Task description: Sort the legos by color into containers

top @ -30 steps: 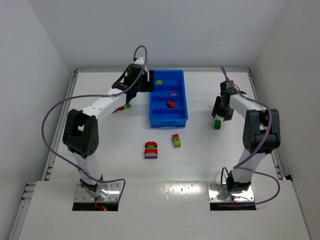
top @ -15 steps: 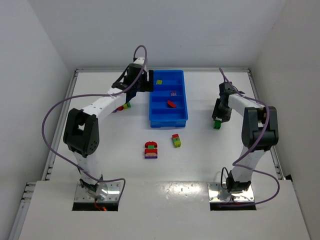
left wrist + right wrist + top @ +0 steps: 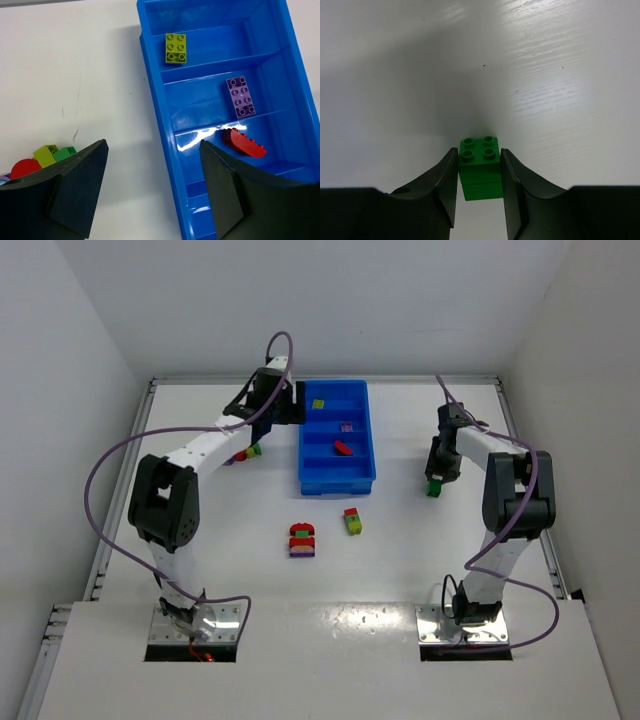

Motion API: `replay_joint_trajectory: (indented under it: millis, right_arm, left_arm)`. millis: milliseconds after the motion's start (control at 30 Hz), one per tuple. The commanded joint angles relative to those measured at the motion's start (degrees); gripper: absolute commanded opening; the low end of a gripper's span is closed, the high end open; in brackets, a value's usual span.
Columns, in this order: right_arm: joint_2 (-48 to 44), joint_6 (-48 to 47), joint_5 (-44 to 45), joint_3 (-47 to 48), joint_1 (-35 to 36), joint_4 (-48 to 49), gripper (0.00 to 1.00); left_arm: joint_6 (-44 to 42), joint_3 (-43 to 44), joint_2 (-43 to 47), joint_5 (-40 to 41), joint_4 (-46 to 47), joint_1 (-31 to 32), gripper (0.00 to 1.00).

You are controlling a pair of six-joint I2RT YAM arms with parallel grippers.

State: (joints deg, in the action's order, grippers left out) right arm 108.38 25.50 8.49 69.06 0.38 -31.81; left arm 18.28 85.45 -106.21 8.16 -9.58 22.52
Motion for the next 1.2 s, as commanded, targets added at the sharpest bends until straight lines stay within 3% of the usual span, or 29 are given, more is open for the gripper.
replay_joint_trajectory:
  millis: [0, 100, 233, 367, 533, 600, 867, 1167]
  right_arm:
    - [0.5, -0.4, -1.1, 0.8, -0.3, 0.3, 0.03]
    - [0.0, 1.7, -3.5, 1.5, -0.3, -0.3, 0.00]
    - [-1.8, 9.8, -11.2, 4.6, -0.3, -0.3, 0.00]
    - [-3.3, 21.4, -16.4, 6.8, -0.3, -0.9, 0.00]
    - [-5.2, 32.9, -19.5, 8.7, -0.9, -2.5, 0.00]
    - [-5.9, 34.9, -21.5, 8.0, -1.4, -3.0, 0.00]
    - [-15.8, 38.8, -26.7, 0.0, -4.1, -3.5, 0.00]
    - [-23.6, 42.1, -29.4, -6.4, -7.8, -5.8, 0.00]
  left_arm:
    - [-1.3, 1.7, -0.1, -3.4, 1.7, -0.6, 0.80]
    - [-2.0, -0.8, 2.7, -9.2, 3.8, -0.6, 0.75]
    - [1.3, -15.0, 10.8, -23.7, 15.2, -0.6, 0.76]
    - [1.1, -20.5, 14.7, -28.1, 20.9, 3.0, 0.81]
    - [-9.1, -24.9, 17.8, -30.7, 25.6, 10.3, 0.81]
    - [-16.0, -25.5, 17.8, -33.1, 26.1, 12.3, 0.81]
    - [-28.4, -21.5, 9.5, -39.4, 29.1, 19.0, 0.79]
    - [-38.4, -20.9, 4.5, -38.2, 36.5, 23.0, 0.82]
